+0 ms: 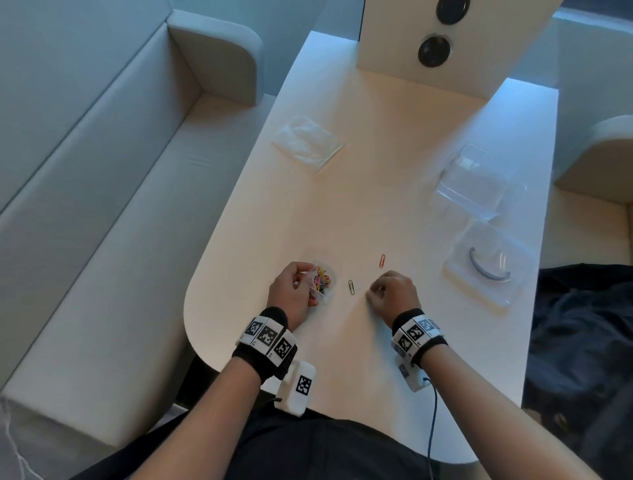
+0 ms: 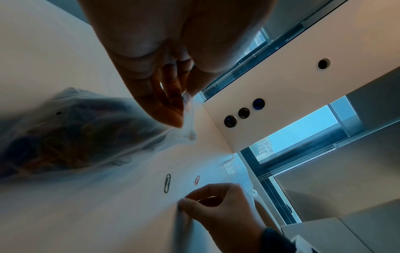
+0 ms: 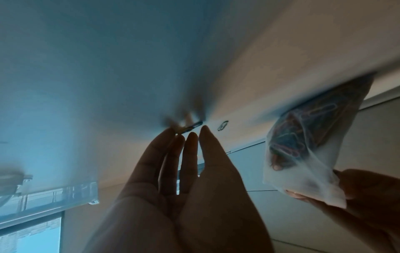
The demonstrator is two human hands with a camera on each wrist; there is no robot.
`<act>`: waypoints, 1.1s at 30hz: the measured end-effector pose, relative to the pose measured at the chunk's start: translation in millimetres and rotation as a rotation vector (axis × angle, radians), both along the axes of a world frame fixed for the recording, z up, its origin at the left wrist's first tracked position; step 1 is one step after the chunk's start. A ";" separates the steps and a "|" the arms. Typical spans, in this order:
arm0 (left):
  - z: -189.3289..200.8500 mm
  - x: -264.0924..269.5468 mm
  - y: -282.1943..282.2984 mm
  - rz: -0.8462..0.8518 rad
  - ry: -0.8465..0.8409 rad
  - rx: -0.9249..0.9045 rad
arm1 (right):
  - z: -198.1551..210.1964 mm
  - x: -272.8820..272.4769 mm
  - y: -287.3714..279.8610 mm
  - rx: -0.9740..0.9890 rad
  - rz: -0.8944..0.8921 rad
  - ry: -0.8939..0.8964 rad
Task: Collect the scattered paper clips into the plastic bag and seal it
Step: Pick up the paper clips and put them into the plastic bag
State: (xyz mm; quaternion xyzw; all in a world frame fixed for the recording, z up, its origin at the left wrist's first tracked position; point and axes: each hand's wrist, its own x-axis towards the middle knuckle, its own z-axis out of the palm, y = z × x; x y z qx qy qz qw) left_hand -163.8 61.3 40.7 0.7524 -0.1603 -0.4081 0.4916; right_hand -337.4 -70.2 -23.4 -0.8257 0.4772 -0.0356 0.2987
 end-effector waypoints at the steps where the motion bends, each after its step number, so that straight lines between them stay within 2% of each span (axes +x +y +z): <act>1: 0.4 -0.4 -1.2 0.001 0.007 0.000 | -0.8 -0.3 0.5 -0.006 -0.012 0.001; 8: 1.0 -3.9 -9.2 0.008 0.036 0.002 | -1.9 5.2 2.0 -0.021 -0.171 0.013; 10: 2.1 -4.8 -10.7 0.012 0.046 0.001 | -1.3 10.8 -0.2 -0.053 -0.104 0.074; 15: 4.9 -5.3 -11.9 -0.005 0.043 0.001 | 5.0 28.0 -3.1 -0.172 0.258 0.320; 17: 5.0 -4.4 -11.7 -0.011 0.034 0.006 | 6.1 27.9 -13.4 -0.195 0.311 0.344; 18: 5.2 -3.8 -11.5 -0.014 0.026 0.010 | 6.8 26.3 -20.7 -0.169 0.281 0.324; 19: 5.3 -3.0 -11.3 -0.016 0.020 0.014 | 4.2 21.1 -30.3 -0.112 0.200 0.270; 21: 5.3 -1.7 -10.9 -0.012 0.013 0.016 | 1.7 6.3 -47.0 0.094 -0.122 0.057; 24: 5.6 0.3 -10.7 -0.009 -0.015 0.022 | 3.2 -12.5 -56.6 0.719 -0.673 -0.494; 26: 4.8 0.9 -11.0 -0.014 -0.042 0.020 | 9.5 -17.5 -53.6 1.103 -0.894 -0.803; 28: 5.8 0.4 -12.1 -0.021 -0.051 0.015 | 15.3 -19.7 -51.0 1.306 -0.979 -0.956; 30: 6.4 -0.6 -13.3 -0.023 -0.047 0.012 | 16.0 -19.3 -51.0 1.407 -0.966 -1.041; 32: 6.9 -1.8 -14.7 -0.021 -0.037 0.009 | 14.8 -12.1 -51.2 1.413 -0.978 -0.999; 33: 7.0 -2.4 -15.3 -0.021 -0.028 0.010 | 12.4 -7.4 -52.1 1.356 -0.975 -0.935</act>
